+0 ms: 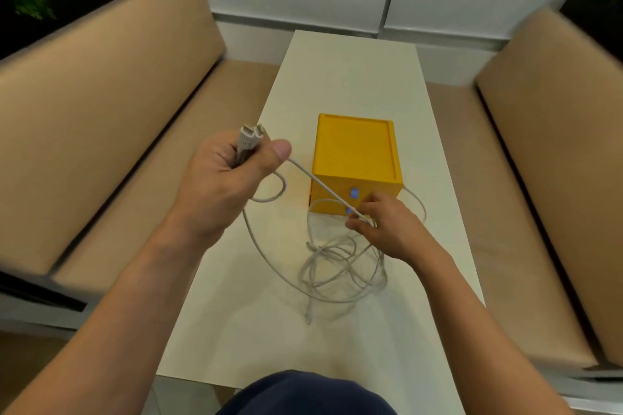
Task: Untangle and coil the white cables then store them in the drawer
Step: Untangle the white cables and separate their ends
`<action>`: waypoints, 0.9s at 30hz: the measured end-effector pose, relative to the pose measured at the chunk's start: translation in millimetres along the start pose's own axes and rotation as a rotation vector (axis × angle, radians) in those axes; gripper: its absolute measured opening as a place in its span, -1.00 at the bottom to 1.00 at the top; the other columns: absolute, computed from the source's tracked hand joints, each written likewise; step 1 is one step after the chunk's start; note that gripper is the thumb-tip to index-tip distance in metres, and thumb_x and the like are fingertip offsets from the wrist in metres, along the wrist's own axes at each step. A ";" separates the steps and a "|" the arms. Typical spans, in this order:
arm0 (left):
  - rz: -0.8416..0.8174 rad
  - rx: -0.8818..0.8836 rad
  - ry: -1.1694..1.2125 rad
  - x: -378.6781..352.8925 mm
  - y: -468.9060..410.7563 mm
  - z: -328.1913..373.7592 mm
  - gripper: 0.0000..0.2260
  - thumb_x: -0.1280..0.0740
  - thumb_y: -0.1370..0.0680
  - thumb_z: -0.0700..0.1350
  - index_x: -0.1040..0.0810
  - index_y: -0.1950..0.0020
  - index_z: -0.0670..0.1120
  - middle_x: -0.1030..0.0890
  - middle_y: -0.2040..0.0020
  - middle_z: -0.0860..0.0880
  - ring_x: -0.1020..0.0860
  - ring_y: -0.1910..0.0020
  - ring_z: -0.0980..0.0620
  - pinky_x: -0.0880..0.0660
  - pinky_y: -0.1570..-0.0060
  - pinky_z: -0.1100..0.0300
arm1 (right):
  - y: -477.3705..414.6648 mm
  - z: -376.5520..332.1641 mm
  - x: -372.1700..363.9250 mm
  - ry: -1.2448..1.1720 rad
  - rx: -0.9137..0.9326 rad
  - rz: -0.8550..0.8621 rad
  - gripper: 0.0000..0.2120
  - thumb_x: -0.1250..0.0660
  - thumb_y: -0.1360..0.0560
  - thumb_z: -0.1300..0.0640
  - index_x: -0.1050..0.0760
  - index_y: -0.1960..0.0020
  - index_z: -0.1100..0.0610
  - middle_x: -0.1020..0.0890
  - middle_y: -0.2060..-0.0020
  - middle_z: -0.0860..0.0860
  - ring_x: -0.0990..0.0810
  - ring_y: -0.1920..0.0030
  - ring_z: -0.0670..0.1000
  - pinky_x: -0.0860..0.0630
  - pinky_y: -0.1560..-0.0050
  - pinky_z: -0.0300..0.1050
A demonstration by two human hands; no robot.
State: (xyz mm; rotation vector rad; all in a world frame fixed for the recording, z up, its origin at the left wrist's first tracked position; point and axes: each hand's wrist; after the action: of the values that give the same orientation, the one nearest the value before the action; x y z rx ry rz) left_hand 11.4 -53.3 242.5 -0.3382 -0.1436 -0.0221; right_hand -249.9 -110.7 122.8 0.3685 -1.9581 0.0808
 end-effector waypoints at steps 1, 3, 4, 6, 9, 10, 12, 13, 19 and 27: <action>0.019 0.004 -0.027 3.3 -0.2 -1.2 -0.56 -0.39 -0.50 0.08 -0.30 0.38 -0.14 -0.20 0.43 0.04 -0.17 0.42 0.06 -0.18 0.39 0.25 | 0.5 5.7 -0.2 -0.009 -0.052 0.021 -0.69 -0.36 -0.57 -0.22 -0.68 0.02 0.01 -0.48 0.06 -0.05 -0.55 0.08 0.06 -0.53 0.12 0.08; 0.059 0.044 -0.114 8.1 0.1 -4.5 -0.53 -0.43 -0.51 0.05 -0.31 0.33 -0.24 -0.21 0.43 0.07 -0.17 0.43 0.09 -0.16 0.42 0.25 | 3.3 11.0 4.4 -0.069 -0.112 0.121 -0.63 -0.34 -0.56 -0.26 -0.63 0.21 0.00 -0.47 0.21 -0.01 -0.50 0.21 0.03 -0.44 0.23 0.02; 0.072 0.074 -0.168 10.4 0.3 -7.4 -0.55 -0.44 -0.53 0.02 -0.31 0.33 -0.20 -0.21 0.43 0.08 -0.17 0.43 0.10 -0.15 0.42 0.26 | 5.9 9.6 9.3 -0.149 -0.130 0.176 -0.58 -0.31 -0.57 -0.27 -0.57 0.28 0.01 -0.48 0.31 -0.03 -0.48 0.29 -0.02 -0.38 0.28 -0.02; 0.071 0.134 -0.301 13.0 1.2 -12.9 -0.55 -0.46 -0.58 -0.05 -0.28 0.38 -0.09 -0.21 0.44 0.11 -0.17 0.43 0.12 -0.14 0.43 0.27 | 11.3 0.8 20.1 -0.408 -0.187 0.289 -0.45 -0.24 -0.61 -0.30 -0.57 0.32 0.10 -0.44 0.52 -0.08 -0.39 0.47 -0.14 -0.28 0.35 -0.10; 0.044 0.205 -0.444 13.1 2.3 -21.5 -0.56 -0.43 -0.59 -0.05 -0.27 0.36 -0.11 -0.21 0.44 0.11 -0.18 0.43 0.11 -0.13 0.40 0.17 | 19.2 -16.9 40.3 -0.824 -0.191 0.426 -0.45 -0.32 -0.59 -0.25 -0.55 0.37 0.14 -0.48 0.51 0.00 -0.43 0.44 -0.09 -0.38 0.31 -0.13; 0.033 0.229 -0.485 11.6 2.5 -24.1 -0.56 -0.42 -0.59 -0.04 -0.28 0.36 -0.12 -0.21 0.45 0.11 -0.19 0.44 0.09 -0.13 0.38 0.15 | 21.9 -21.4 47.4 -0.939 -0.146 0.427 -0.52 -0.39 -0.55 -0.21 -0.57 0.35 0.13 -0.52 0.45 0.05 -0.48 0.39 -0.04 -0.46 0.25 -0.09; 0.023 0.272 -0.577 8.0 3.2 -28.4 -0.56 -0.41 -0.58 -0.02 -0.27 0.38 -0.08 -0.23 0.48 0.09 -0.21 0.45 0.08 -0.13 0.38 0.13 | 26.4 -26.5 60.2 -1.063 -0.031 0.388 -0.70 -0.47 -0.51 -0.09 -0.65 0.21 0.15 -0.58 0.35 0.13 -0.56 0.27 0.03 -0.54 0.12 -0.05; 0.024 0.291 -0.609 6.0 3.6 -29.3 -0.55 -0.41 -0.58 -0.01 -0.26 0.39 -0.07 -0.24 0.49 0.08 -0.21 0.46 0.07 -0.13 0.38 0.13 | 28.8 -29.3 65.5 -1.059 0.013 0.394 -0.77 -0.47 -0.52 -0.02 -0.69 0.12 0.15 -0.62 0.29 0.17 -0.59 0.23 0.03 -0.54 0.09 -0.06; 0.035 0.325 -0.574 3.1 3.3 -31.1 -0.62 -0.39 -0.59 0.08 -0.55 0.31 -0.13 -0.22 0.50 0.08 -0.22 0.47 0.08 -0.16 0.35 0.13 | 36.0 -48.1 79.9 -0.590 0.148 0.781 -0.84 -0.35 -0.65 0.01 -0.68 -0.09 0.01 -0.65 0.07 -0.05 -0.62 0.06 -0.17 -0.49 0.13 -0.34; 0.244 0.131 -0.408 0.4 3.1 -18.5 -0.65 -0.50 -0.53 0.07 -0.53 -0.28 0.30 -0.27 0.39 0.10 -0.28 0.44 0.14 -0.26 0.41 0.35 | 30.8 -36.6 51.8 -0.659 0.177 0.395 -0.86 -0.41 -0.61 0.13 -0.71 -0.12 -0.02 -0.66 0.19 -0.01 -0.61 0.27 -0.05 -0.55 0.25 -0.11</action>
State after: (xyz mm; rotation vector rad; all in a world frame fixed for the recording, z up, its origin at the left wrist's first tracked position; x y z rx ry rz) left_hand 14.4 -56.5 224.3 -0.2236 -0.5042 0.2985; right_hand -245.3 -84.6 188.1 0.1174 -2.6676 0.4347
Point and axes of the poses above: each hand's wrist, its own y-axis away from the middle knuckle, its own x-axis out of the back of the hand, z = x × y
